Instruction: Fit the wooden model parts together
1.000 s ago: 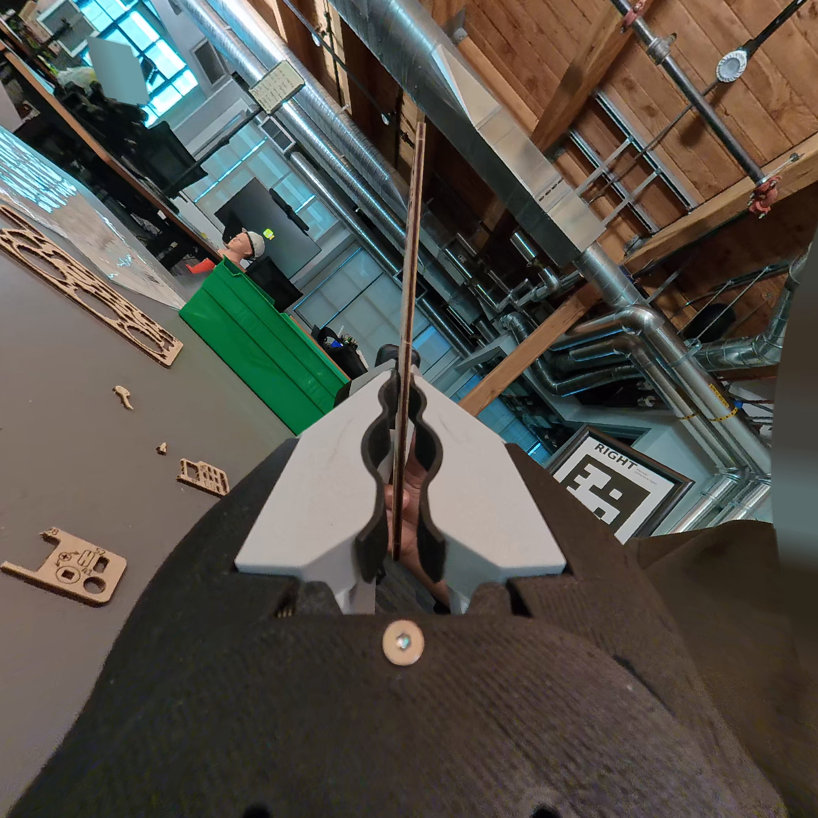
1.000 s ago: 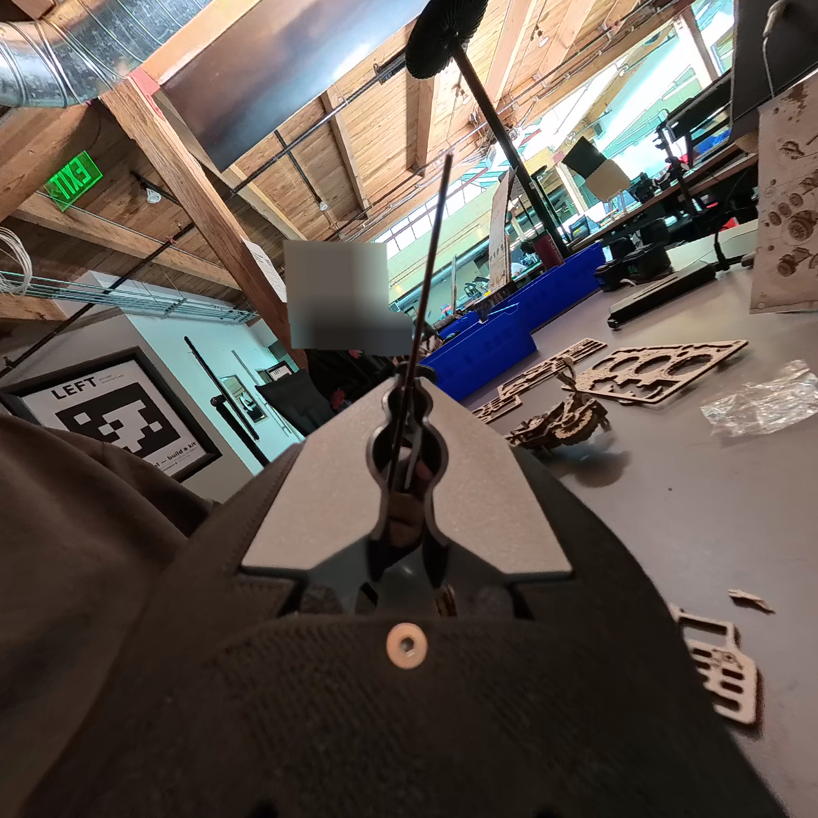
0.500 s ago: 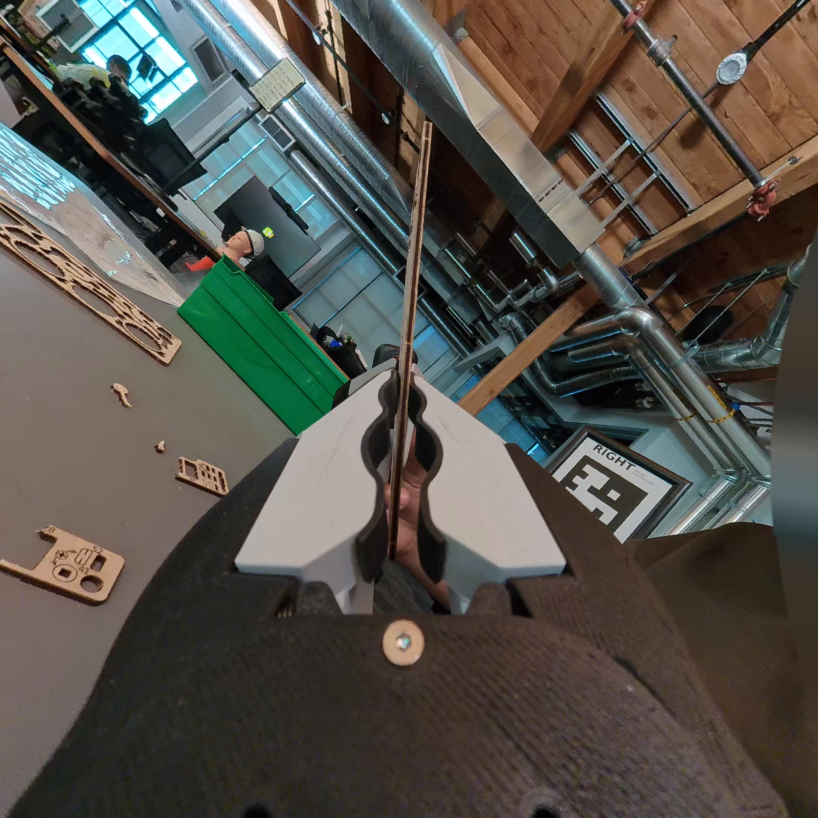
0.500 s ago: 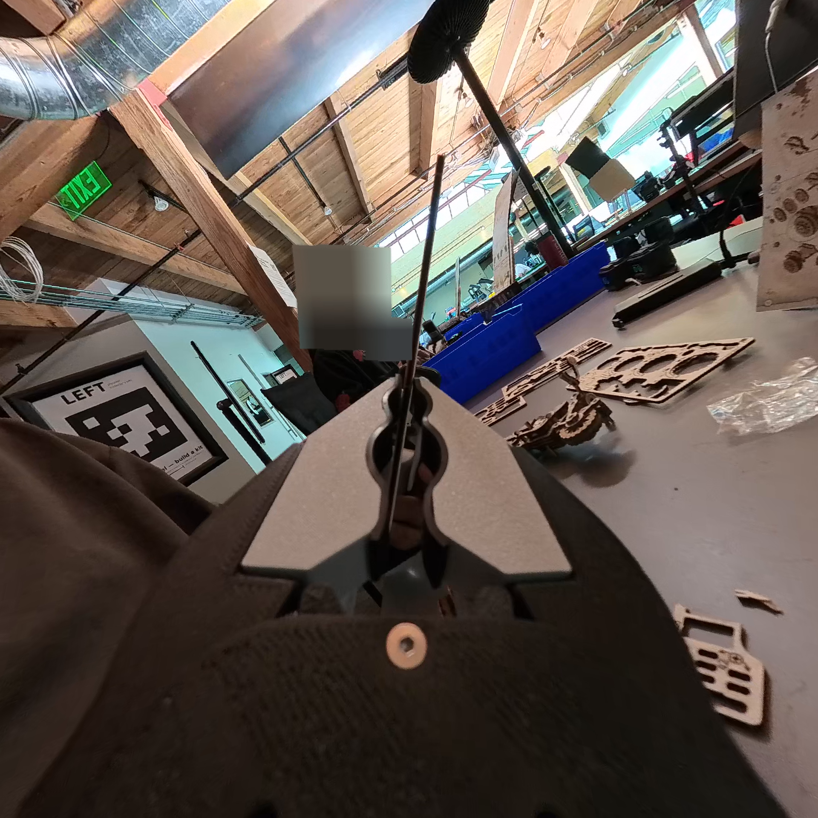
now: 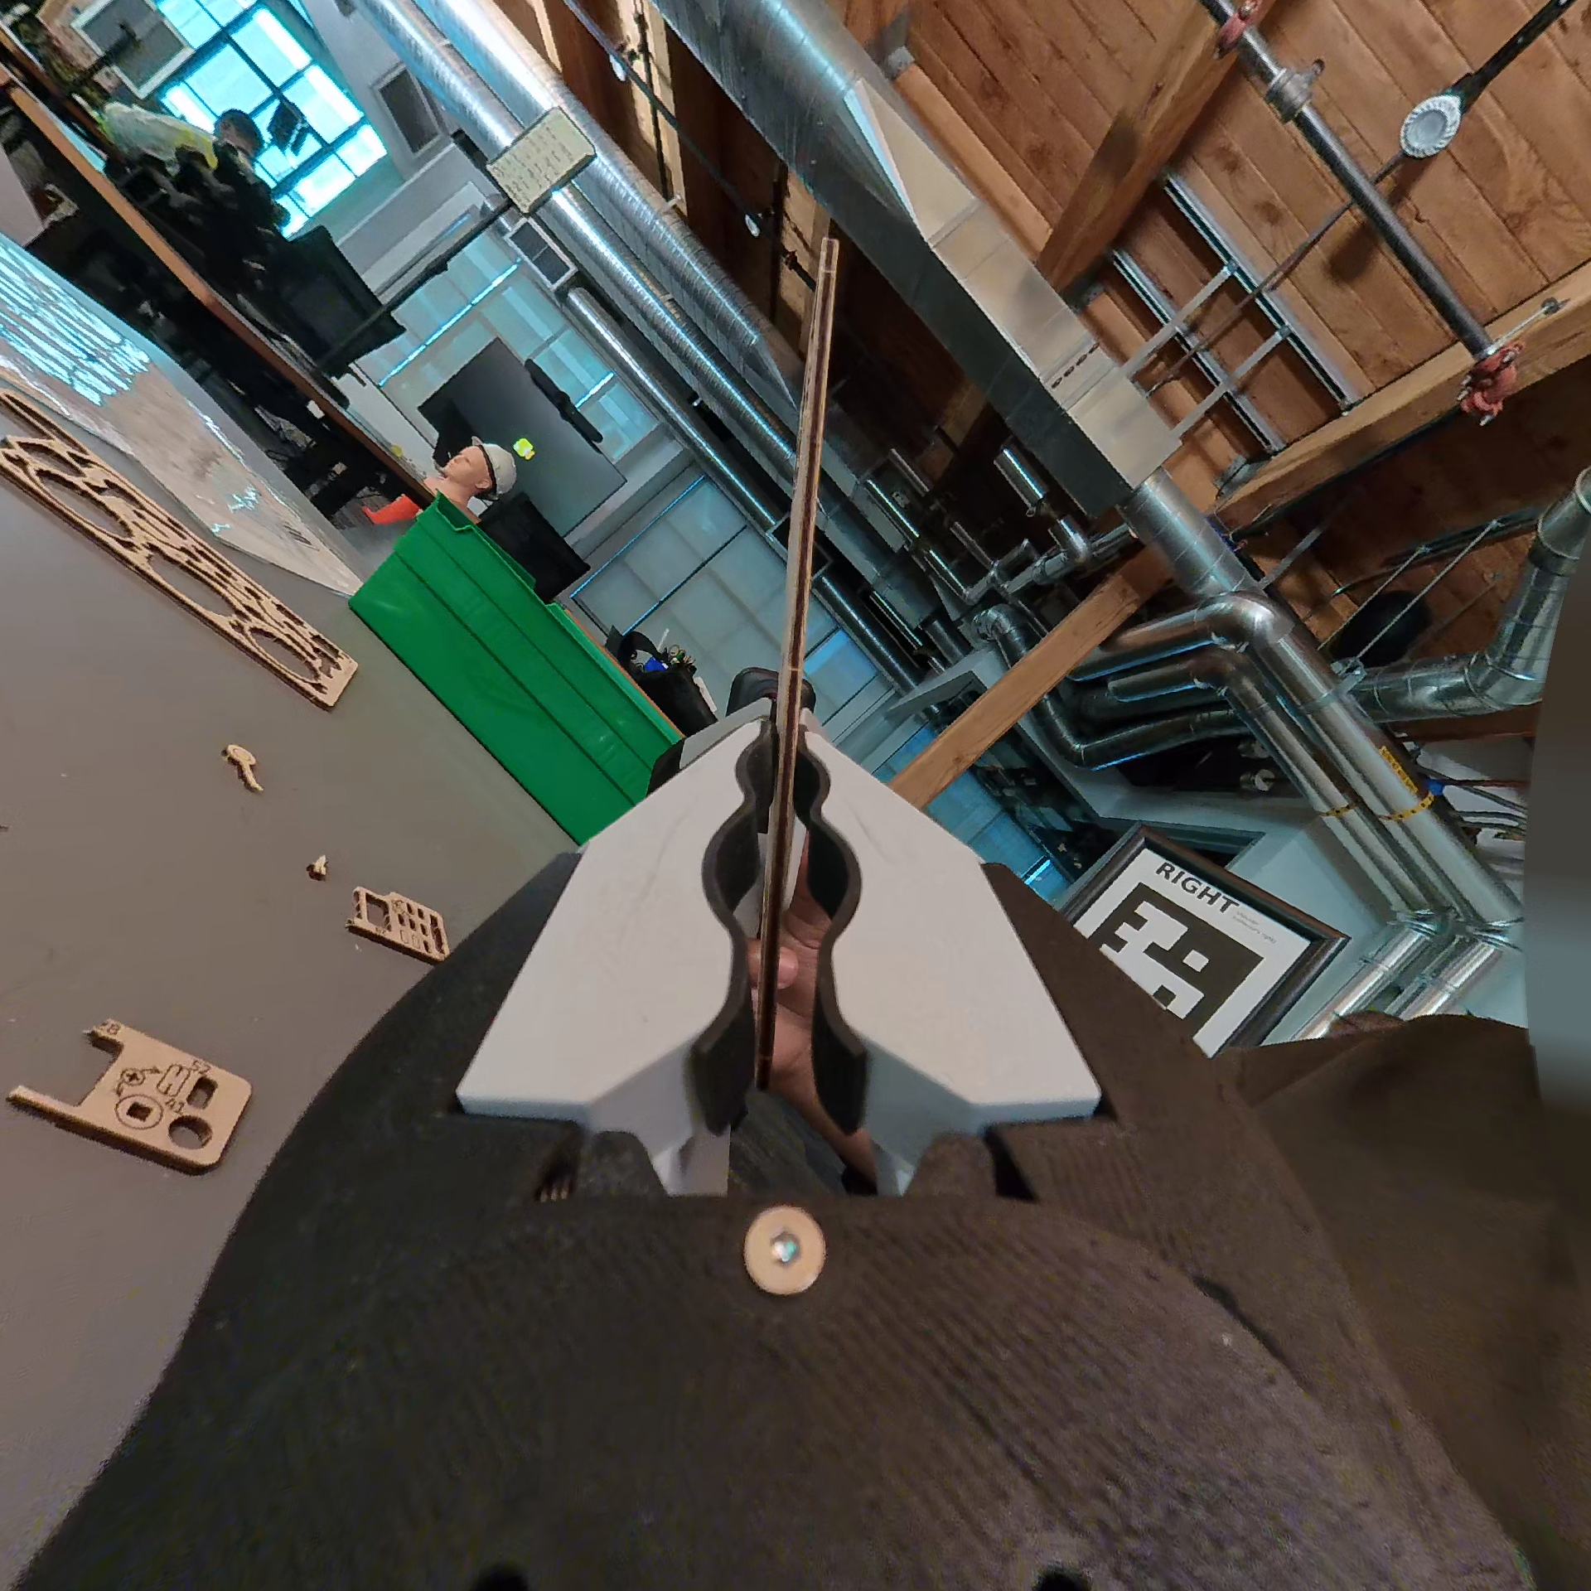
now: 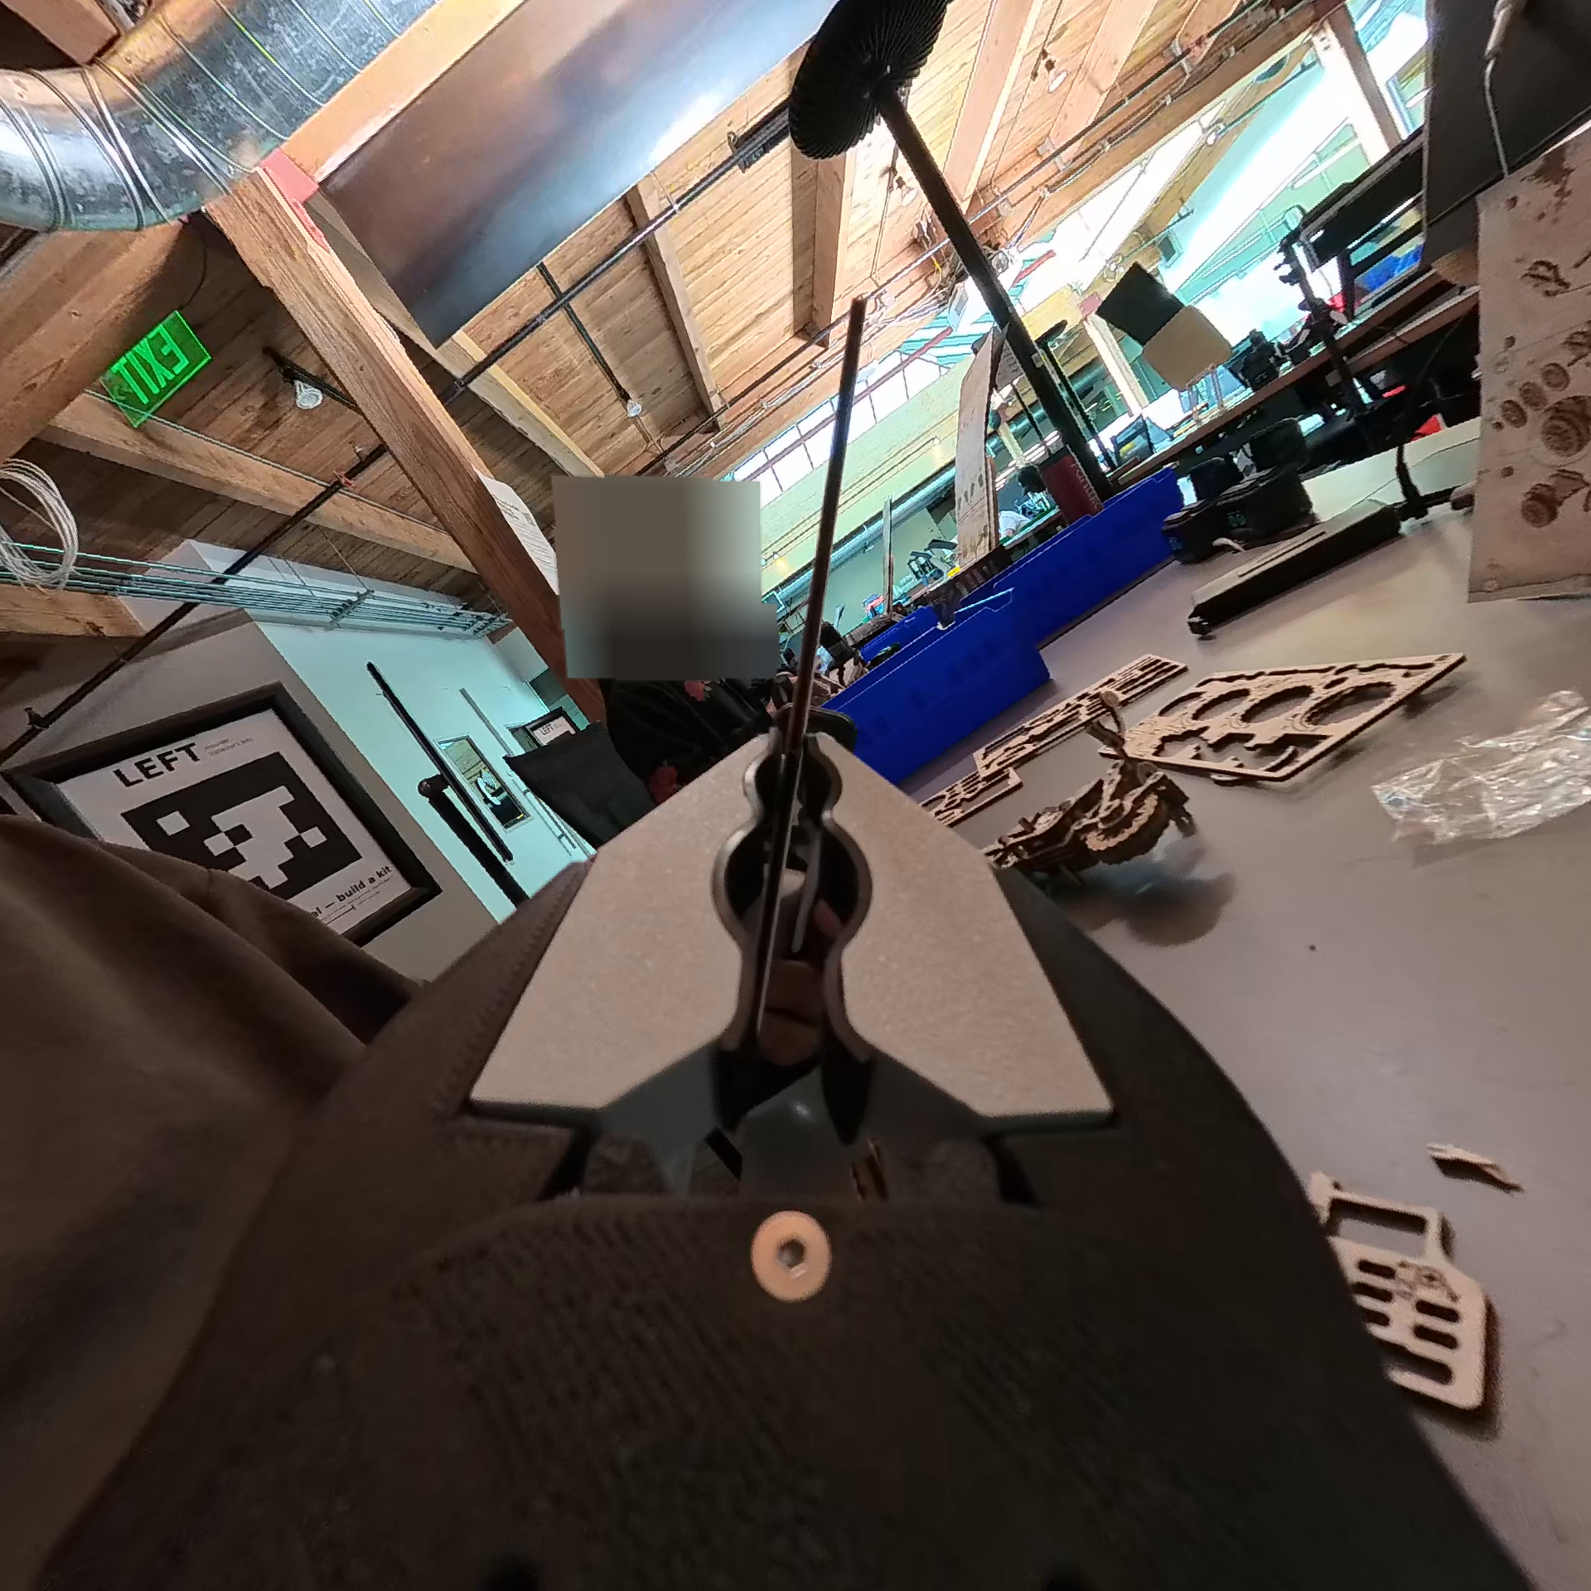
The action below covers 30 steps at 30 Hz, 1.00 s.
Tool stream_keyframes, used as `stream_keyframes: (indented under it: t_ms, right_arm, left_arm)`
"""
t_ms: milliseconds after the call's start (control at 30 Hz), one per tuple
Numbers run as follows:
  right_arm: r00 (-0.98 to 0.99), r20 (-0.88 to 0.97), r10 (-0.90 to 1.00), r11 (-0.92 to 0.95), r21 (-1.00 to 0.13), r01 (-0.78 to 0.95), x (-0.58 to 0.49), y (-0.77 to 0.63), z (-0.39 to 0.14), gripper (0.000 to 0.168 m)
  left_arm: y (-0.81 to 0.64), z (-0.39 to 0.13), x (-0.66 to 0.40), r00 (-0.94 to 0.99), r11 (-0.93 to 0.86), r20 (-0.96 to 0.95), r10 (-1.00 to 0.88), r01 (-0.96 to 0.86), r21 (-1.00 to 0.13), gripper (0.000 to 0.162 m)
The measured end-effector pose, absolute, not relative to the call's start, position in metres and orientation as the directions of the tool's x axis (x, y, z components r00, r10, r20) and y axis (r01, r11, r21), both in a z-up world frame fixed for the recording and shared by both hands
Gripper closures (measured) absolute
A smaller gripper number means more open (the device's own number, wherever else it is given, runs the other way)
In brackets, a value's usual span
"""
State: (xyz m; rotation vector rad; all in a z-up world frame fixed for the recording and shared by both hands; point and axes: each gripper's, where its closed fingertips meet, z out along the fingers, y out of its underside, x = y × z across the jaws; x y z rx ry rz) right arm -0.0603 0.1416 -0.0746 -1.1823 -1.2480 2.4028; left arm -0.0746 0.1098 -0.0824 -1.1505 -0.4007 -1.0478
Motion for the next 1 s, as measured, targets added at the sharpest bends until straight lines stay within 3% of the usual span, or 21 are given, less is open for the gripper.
stream_keyframes:
  t_ms: [800, 900, 1000]
  right_arm:
    - [-0.662, -0.573, 0.484, -0.633, -0.751, 0.187, -0.06, 0.144, -0.074, 0.167]
    - [-0.664, -0.583, 0.468, -0.658, -0.731, 0.178, -0.059, 0.148, -0.072, 0.168]
    - [-0.665, -0.603, 0.441, -0.698, -0.696, 0.168, -0.059, 0.155, -0.069, 0.168]
  left_arm:
    - [0.111, -0.084, -0.074, 0.476, 0.024, 0.747, -0.464, 0.85, -0.527, 0.161]
    - [0.114, -0.089, -0.08, 0.499, 0.04, 0.764, -0.408, 0.846, -0.531, 0.13]
    - [0.116, -0.091, -0.08, 0.502, 0.022, 0.772, -0.391, 0.843, -0.537, 0.113]
